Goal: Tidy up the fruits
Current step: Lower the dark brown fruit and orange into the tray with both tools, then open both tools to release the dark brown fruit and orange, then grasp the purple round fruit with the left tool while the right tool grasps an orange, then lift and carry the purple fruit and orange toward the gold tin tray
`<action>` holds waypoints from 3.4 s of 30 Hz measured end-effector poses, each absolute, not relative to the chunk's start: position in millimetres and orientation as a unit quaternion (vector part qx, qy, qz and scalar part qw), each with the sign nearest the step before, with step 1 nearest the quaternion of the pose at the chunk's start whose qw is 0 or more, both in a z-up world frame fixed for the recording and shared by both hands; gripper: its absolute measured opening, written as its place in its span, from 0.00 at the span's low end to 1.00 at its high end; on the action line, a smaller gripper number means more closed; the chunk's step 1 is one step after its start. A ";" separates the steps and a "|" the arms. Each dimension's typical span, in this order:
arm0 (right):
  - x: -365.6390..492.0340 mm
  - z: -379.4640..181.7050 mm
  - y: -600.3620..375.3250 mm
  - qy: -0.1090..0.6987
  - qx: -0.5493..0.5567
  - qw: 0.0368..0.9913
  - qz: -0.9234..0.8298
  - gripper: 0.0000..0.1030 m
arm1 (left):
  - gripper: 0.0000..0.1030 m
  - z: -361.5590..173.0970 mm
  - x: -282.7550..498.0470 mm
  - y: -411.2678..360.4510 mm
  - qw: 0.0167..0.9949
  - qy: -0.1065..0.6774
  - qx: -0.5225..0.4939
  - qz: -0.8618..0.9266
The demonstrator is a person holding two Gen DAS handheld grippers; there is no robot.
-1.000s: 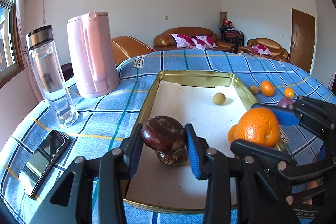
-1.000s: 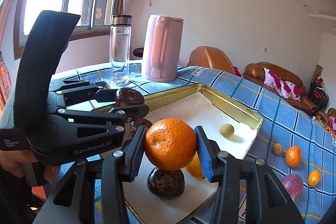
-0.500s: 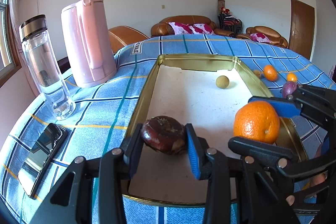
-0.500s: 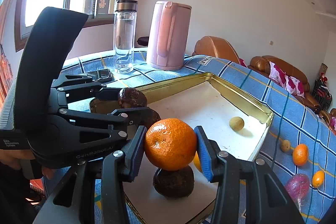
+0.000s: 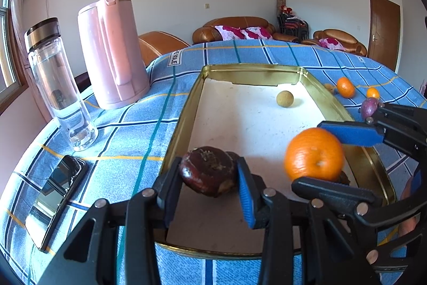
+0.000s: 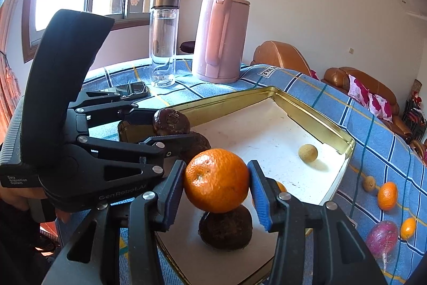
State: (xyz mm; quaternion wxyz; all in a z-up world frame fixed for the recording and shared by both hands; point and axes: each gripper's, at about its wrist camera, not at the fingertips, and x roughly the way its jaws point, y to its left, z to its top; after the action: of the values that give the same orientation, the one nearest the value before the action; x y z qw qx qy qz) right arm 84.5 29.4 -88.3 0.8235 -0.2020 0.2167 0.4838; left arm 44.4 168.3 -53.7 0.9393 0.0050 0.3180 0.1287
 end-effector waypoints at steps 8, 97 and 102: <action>82.9 -84.7 18.3 0.204 -0.195 0.834 0.474 0.59 | 0.56 -48.3 38.8 167.2 0.942 0.307 0.001 0.133; 272.7 -81.7 -200.5 0.294 -0.011 0.928 0.228 0.37 | 0.54 -40.9 229.3 -14.9 0.954 0.299 -0.036 -0.002; 261.6 -75.5 -196.1 0.263 -0.027 0.936 0.233 0.37 | 0.54 -37.6 223.9 -18.6 0.959 0.283 -0.025 0.002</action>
State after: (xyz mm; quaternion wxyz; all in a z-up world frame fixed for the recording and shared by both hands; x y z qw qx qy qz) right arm 261.6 -196.1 -75.5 0.9358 -0.0271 0.2633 0.2328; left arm 223.9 -18.6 -37.6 0.9588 -0.0253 0.2830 0.0020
